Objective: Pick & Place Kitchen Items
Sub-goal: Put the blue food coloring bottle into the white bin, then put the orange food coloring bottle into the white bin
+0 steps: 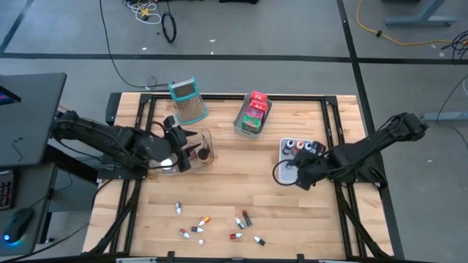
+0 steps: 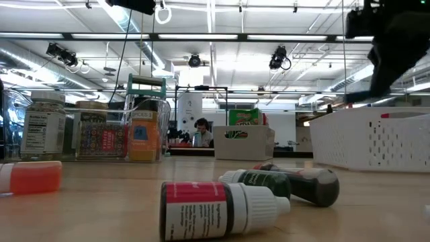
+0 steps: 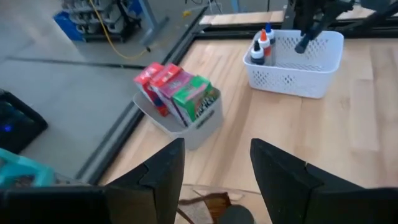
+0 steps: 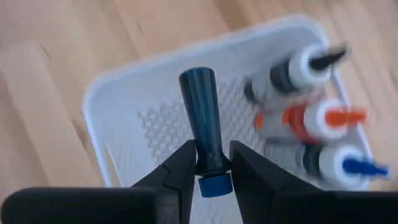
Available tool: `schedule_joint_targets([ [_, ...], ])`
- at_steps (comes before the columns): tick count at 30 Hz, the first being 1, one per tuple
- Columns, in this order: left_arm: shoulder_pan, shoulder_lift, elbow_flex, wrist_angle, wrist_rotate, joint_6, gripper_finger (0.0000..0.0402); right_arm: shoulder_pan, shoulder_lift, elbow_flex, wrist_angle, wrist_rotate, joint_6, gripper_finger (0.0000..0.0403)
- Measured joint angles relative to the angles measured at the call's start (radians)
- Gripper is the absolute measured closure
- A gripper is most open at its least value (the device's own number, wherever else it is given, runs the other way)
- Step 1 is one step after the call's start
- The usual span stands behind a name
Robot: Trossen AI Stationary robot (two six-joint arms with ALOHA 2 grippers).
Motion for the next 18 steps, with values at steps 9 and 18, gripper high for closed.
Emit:
schedule_joint_targets([
  [9, 0.0, 0.005, 0.0, -0.044, 0.042, -0.052, 0.0209, 0.0, 0.093, 0.0, -0.034, -0.03, 0.079, 0.0258],
  [18, 0.0, 0.005, 0.0, -0.056, 0.043, -0.056, 0.0209, -0.002, 0.127, 0.001, 0.112, 0.178, -0.015, 0.0205],
])
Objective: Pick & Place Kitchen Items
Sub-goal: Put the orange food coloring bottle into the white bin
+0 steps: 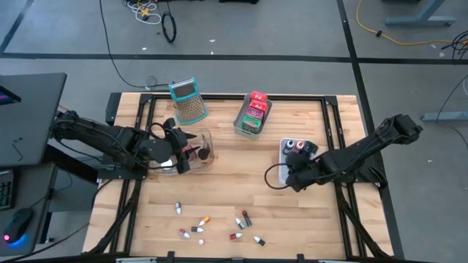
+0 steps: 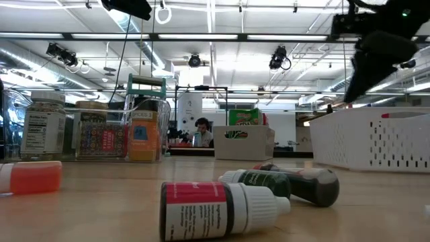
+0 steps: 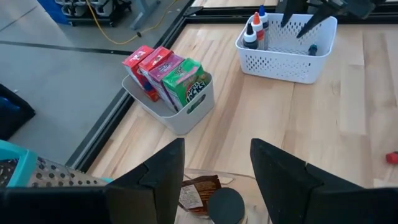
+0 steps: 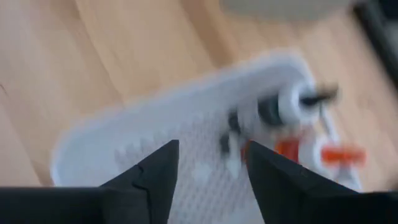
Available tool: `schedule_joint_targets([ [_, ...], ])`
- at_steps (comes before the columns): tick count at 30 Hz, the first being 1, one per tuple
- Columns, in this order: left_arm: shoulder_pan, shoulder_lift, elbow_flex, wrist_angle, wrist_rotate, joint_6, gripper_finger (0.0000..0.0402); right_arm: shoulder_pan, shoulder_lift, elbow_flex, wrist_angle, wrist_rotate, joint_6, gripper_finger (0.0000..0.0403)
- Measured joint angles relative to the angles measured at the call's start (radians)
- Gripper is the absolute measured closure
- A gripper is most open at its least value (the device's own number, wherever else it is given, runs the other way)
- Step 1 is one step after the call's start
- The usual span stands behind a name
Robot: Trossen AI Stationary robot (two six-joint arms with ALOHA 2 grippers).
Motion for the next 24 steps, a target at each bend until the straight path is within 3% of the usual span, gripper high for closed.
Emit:
schedule_joint_targets([
  [4, 0.0, 0.0, 0.0, 0.0, 0.0, 0.0, 0.0209, 0.0, 0.0, 0.035, 0.156, 0.113, -0.188, 0.02],
  [7, 0.0, 0.0, 0.0, 0.0, 0.0, -0.002, 0.0209, 0.0, 0.0, 0.069, 0.312, 0.124, -0.34, 0.0199],
  [13, 0.0, 0.0, 0.0, 0.001, 0.0, -0.046, 0.0209, -0.003, 0.039, 0.073, 0.738, -0.111, -0.513, 0.0199],
  [24, 0.0, 0.0, 0.0, 0.0, 0.002, -0.061, 0.0209, 0.019, 0.397, 0.072, 1.001, -0.406, -0.309, 0.0199],
])
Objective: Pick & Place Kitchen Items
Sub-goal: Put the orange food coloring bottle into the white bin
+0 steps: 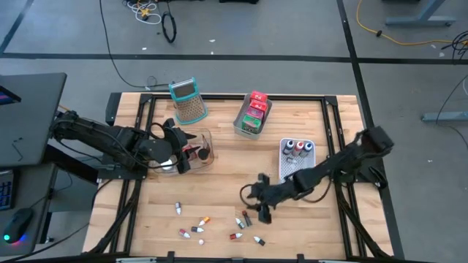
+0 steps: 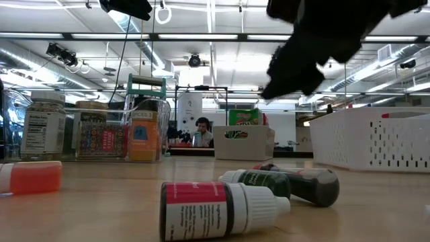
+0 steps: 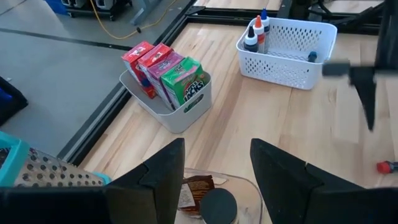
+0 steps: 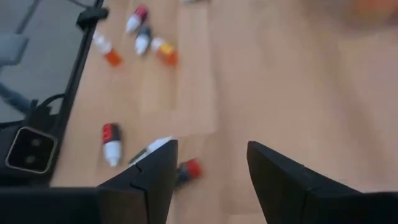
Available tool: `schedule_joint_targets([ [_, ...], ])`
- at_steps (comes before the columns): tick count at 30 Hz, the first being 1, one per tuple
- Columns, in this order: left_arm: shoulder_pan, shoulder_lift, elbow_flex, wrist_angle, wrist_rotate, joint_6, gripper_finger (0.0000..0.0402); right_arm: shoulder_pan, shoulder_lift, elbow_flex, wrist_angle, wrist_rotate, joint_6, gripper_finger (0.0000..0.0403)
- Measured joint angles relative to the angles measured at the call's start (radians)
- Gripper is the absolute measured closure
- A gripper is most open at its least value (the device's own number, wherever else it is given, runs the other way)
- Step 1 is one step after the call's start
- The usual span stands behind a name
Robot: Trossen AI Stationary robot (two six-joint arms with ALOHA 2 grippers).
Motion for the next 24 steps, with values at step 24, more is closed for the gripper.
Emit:
schedule_joint_targets([
  [24, 0.0, 0.0, 0.0, -0.01, 0.018, -0.042, 0.0209, -0.001, 0.184, 0.0, 0.151, -0.089, 0.086, 0.0199],
])
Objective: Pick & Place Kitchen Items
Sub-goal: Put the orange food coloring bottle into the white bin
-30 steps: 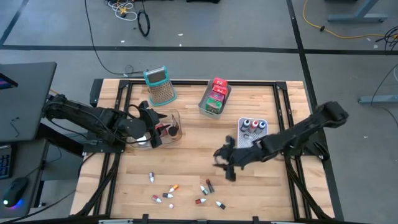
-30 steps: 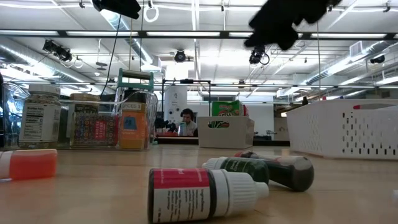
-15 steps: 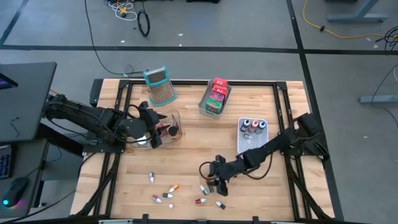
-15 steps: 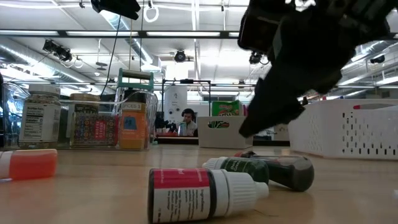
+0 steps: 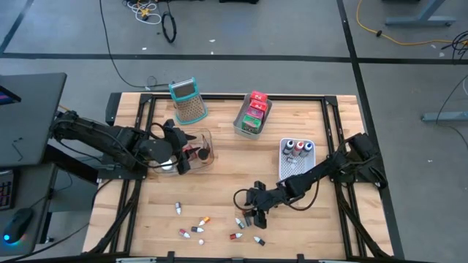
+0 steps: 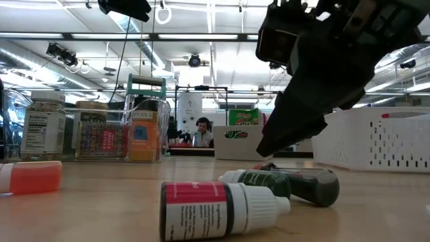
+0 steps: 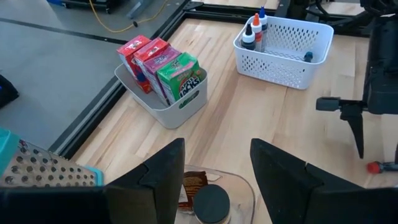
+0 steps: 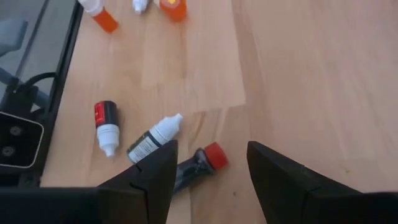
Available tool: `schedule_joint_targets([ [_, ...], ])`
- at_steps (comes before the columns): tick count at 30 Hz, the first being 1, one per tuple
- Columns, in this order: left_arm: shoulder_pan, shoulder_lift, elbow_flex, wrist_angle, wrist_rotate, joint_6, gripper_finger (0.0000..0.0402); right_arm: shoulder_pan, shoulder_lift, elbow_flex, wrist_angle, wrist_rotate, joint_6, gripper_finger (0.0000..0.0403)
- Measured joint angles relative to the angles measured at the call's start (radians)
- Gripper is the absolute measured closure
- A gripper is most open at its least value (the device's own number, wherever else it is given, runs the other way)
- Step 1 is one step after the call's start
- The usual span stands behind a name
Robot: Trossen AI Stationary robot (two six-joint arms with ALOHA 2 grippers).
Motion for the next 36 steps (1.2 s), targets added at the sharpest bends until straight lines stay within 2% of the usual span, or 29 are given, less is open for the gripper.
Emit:
schedule_joint_targets([
  [7, 0.0, 0.0, 0.0, 0.0, 0.035, -0.001, 0.0209, 0.014, 0.0, 0.0, -0.012, 0.008, 0.139, 0.0199],
  [14, 0.0, 0.0, 0.0, 0.0, 0.065, -0.002, 0.0209, 0.059, 0.002, 0.0, 0.007, 0.093, 0.221, 0.0199],
  [19, 0.0, 0.001, 0.0, 0.0, 0.053, -0.002, 0.0209, 0.072, 0.074, 0.016, 0.083, 0.096, 0.22, 0.0199],
  [25, 0.0, 0.001, -0.001, 0.002, 0.055, -0.002, 0.0209, 0.076, 0.133, 0.046, 0.051, 0.166, 0.196, 0.0199],
  [28, 0.0, 0.001, -0.001, -0.002, 0.06, -0.002, 0.0209, 0.077, 0.14, 0.048, 0.02, 0.204, 0.113, 0.0202],
  [31, 0.0, 0.001, -0.001, -0.006, 0.059, -0.001, 0.0209, 0.082, 0.14, 0.049, -0.045, 0.264, 0.009, 0.0216],
  [36, 0.0, 0.001, -0.001, -0.005, 0.06, -0.002, 0.0209, 0.08, 0.142, 0.046, -0.071, 0.289, 0.04, 0.0263],
])
